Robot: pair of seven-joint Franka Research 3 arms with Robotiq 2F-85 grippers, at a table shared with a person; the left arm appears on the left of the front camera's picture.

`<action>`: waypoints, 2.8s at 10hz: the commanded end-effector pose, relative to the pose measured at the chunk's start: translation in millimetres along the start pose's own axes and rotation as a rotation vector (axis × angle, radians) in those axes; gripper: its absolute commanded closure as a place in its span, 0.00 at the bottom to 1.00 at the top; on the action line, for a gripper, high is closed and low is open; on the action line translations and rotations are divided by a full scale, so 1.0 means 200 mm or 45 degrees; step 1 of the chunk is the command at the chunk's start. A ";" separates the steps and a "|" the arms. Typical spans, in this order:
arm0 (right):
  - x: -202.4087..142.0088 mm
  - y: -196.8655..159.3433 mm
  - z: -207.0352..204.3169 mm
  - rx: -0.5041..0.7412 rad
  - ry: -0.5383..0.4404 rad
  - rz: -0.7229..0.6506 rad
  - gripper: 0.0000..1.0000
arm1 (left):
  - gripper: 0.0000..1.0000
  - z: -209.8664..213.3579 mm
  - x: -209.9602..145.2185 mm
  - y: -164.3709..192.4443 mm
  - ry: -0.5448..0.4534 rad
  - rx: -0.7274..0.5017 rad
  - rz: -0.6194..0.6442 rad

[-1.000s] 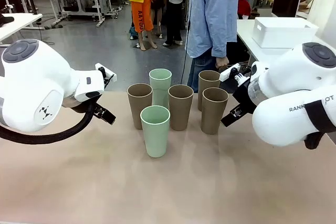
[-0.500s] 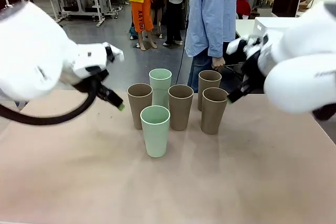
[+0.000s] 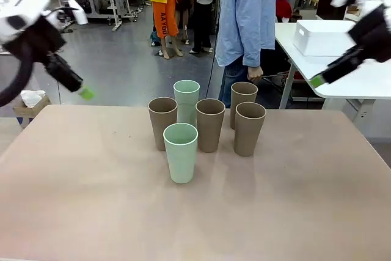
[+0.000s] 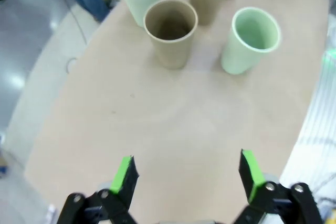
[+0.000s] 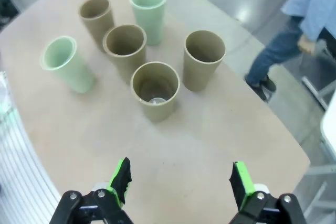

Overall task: Stack the cups and store them in the basket.
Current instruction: Pick up two Reusable plastic cups , one in each hand.

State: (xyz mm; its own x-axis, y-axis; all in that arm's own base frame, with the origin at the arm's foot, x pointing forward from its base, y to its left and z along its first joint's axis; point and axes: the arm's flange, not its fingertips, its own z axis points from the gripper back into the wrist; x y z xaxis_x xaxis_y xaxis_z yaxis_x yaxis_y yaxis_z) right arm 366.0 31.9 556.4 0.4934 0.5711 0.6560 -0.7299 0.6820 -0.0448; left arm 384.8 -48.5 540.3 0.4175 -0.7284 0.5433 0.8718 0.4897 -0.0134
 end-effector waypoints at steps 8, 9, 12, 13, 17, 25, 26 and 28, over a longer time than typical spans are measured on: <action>-0.73 -0.22 0.07 0.241 -0.395 0.113 0.00 | 0.00 0.08 -0.62 0.19 -0.429 -0.130 -0.222; -0.73 -0.22 0.07 0.237 -0.399 0.109 0.00 | 0.00 0.09 -0.62 0.19 -0.439 -0.140 -0.221; -0.72 -0.23 0.09 0.234 -0.419 0.081 0.00 | 0.00 0.07 -0.60 0.16 -0.461 -0.151 -0.222; -0.72 -0.23 0.09 0.239 -0.430 0.089 0.00 | 0.00 0.08 -0.60 0.16 -0.499 -0.144 -0.214; -0.65 -0.35 0.13 0.244 -0.399 0.057 0.00 | 0.00 0.09 -0.59 0.16 -0.435 -0.146 -0.192; -0.65 -0.35 0.13 0.244 -0.399 0.057 0.00 | 0.00 0.09 -0.59 0.16 -0.435 -0.146 -0.192; -0.65 -0.35 0.13 0.244 -0.399 0.057 0.00 | 0.00 0.09 -0.59 0.16 -0.435 -0.146 -0.192; -0.65 -0.35 0.13 0.244 -0.399 0.057 0.00 | 0.00 0.09 -0.59 0.16 -0.435 -0.146 -0.192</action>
State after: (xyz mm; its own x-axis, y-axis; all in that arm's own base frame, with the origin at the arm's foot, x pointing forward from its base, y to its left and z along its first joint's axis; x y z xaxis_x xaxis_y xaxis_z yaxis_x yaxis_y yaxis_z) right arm 336.5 -99.6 492.4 0.3431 0.4152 0.8426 -0.8284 0.5566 0.0630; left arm 358.4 60.4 490.7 0.2107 -0.5774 0.7888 0.9424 0.3344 -0.0070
